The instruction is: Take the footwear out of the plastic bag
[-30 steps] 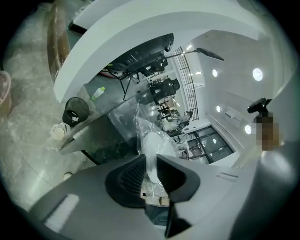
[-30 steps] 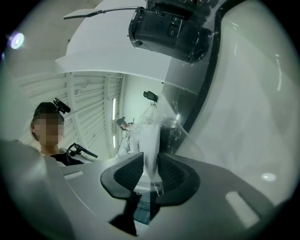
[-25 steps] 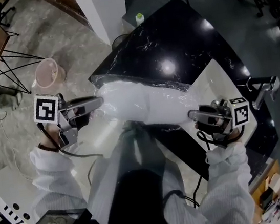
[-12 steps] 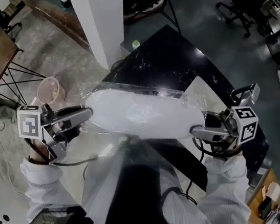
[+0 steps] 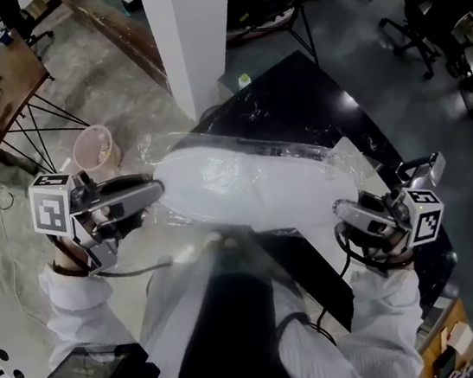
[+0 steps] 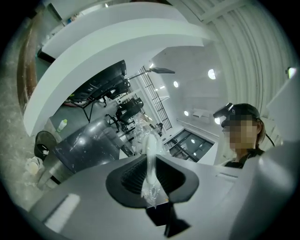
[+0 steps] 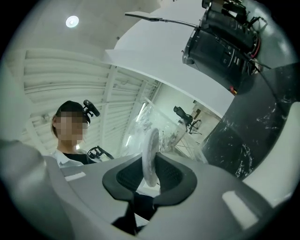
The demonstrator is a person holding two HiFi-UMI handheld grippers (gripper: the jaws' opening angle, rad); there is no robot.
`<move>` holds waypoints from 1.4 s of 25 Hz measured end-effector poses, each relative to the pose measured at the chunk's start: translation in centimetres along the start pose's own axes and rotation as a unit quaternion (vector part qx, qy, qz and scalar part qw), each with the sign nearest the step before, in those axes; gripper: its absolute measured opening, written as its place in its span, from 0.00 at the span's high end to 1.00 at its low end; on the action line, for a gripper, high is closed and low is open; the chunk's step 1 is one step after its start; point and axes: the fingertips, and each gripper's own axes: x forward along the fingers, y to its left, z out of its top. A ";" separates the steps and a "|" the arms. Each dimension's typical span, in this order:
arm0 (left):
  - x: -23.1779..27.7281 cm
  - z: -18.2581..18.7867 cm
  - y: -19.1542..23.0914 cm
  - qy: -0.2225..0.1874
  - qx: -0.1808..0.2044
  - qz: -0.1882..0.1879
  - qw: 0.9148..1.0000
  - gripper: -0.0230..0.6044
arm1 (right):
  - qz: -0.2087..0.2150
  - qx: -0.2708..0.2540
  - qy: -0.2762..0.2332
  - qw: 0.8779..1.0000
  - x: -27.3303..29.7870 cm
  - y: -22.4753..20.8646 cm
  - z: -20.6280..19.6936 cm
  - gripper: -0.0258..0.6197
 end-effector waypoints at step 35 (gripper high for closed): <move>-7.1 4.7 6.9 -0.160 0.106 0.365 0.911 0.94 | -0.411 -0.188 -0.213 0.866 -12.1 -0.5 4.9 0.85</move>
